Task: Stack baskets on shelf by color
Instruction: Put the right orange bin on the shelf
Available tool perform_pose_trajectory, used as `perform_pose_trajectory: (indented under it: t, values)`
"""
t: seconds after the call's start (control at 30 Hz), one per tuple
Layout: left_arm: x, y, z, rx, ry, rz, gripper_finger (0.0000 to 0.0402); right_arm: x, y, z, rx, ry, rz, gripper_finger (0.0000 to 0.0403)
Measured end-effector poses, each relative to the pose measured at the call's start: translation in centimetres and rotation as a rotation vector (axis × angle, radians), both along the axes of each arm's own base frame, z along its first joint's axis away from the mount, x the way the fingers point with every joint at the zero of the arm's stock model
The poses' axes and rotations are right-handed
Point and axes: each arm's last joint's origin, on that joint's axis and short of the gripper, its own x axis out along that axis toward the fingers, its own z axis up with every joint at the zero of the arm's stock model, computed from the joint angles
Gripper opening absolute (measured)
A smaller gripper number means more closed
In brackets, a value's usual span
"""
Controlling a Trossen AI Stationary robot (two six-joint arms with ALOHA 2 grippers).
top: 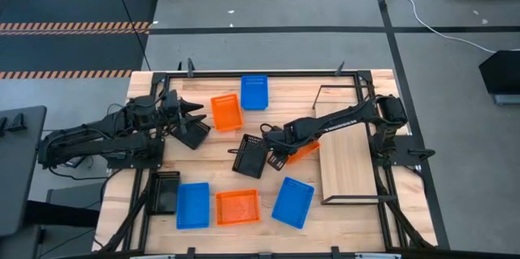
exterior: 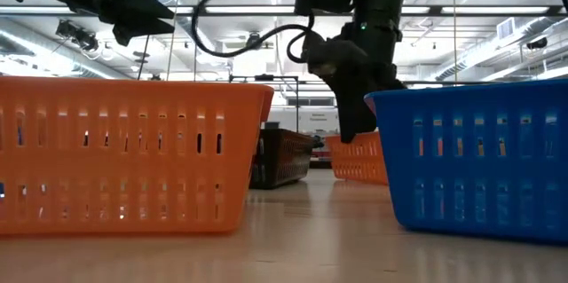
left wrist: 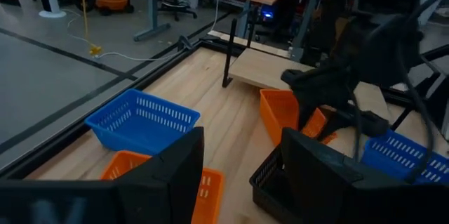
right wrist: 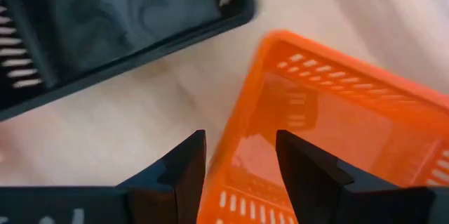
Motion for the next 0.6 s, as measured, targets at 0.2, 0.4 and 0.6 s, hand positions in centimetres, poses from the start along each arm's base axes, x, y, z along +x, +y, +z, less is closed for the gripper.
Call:
perform_pose_trajectory:
  t: [0.2,0.4,0.6]
  values:
    - [0.0,-0.1,0.0,0.0,0.003,-0.009,0.0193,0.1,-0.5,0.1,-0.055,-0.004,0.018,0.0128]
    - [0.0,-0.1,0.0,0.003,0.003,-0.009,0.0194,0.1,-1.3,0.1,-0.057,-0.004,0.008,0.002]
    - [0.0,-0.1,0.0,0.003,0.003,-0.009,0.019,0.1,-2.2,0.5,-0.012,0.004,-0.002,0.0029]
